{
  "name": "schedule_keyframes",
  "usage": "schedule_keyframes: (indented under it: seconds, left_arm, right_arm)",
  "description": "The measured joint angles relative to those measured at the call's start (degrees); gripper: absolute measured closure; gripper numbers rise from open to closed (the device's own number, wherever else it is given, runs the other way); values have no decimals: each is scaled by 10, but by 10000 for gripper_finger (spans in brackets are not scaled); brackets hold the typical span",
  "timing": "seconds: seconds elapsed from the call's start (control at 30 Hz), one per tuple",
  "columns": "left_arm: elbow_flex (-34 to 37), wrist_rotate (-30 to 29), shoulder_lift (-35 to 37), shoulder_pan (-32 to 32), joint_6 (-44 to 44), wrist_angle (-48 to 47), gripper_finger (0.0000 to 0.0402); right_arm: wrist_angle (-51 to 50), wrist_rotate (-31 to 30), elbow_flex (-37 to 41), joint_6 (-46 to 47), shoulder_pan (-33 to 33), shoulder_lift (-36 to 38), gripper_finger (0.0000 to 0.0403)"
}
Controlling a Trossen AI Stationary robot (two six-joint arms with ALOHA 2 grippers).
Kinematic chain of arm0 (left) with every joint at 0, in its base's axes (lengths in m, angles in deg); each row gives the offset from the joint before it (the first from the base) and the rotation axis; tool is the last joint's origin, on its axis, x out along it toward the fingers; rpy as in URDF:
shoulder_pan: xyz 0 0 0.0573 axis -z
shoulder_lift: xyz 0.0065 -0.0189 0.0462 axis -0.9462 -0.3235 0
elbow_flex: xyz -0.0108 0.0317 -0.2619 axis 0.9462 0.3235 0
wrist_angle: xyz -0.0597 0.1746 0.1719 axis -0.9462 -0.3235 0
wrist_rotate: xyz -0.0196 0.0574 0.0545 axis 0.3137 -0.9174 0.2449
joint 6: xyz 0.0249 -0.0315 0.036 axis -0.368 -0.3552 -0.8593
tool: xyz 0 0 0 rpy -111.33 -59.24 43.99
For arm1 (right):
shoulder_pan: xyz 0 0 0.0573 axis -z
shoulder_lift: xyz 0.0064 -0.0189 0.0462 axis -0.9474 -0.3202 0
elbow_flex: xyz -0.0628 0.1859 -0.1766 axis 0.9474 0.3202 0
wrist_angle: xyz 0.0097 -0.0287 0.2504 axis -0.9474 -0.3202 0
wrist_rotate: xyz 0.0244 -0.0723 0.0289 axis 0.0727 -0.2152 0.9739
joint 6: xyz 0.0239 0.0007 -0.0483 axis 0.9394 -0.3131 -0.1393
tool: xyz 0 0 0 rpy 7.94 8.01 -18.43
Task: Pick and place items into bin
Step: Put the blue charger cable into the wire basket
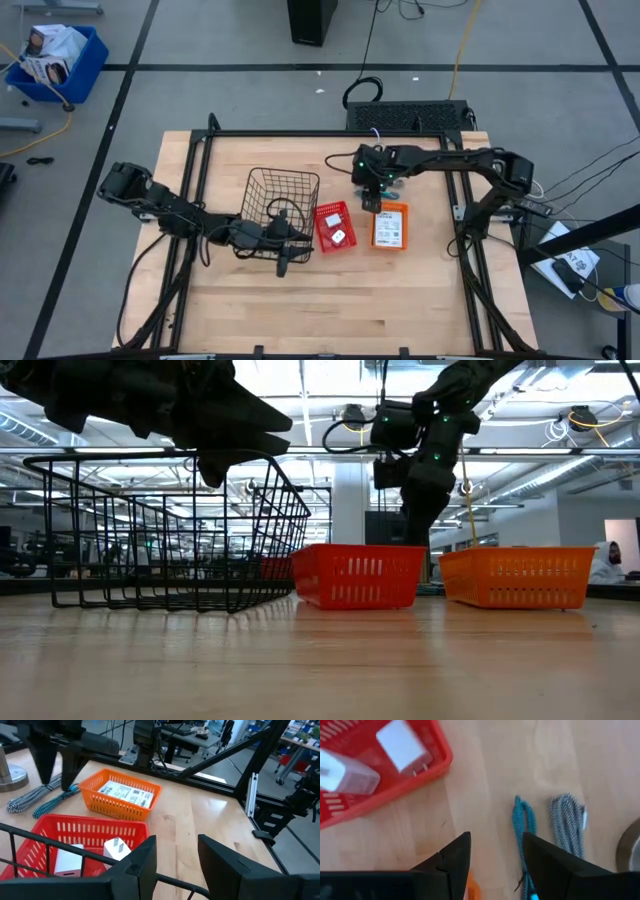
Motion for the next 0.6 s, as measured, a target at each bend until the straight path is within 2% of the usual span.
schedule_keyframes:
  seconds: [0.4, 0.6]
  left_arm:
    - [0, 0, 0, 0, 1, 0, 254]
    - [0, 0, 0, 0, 1, 0, 254]
  right_arm:
    - [16, -7, 0, -2, -2, -54, 233]
    - [16, -50, 0, -11, -2, -74, 235]
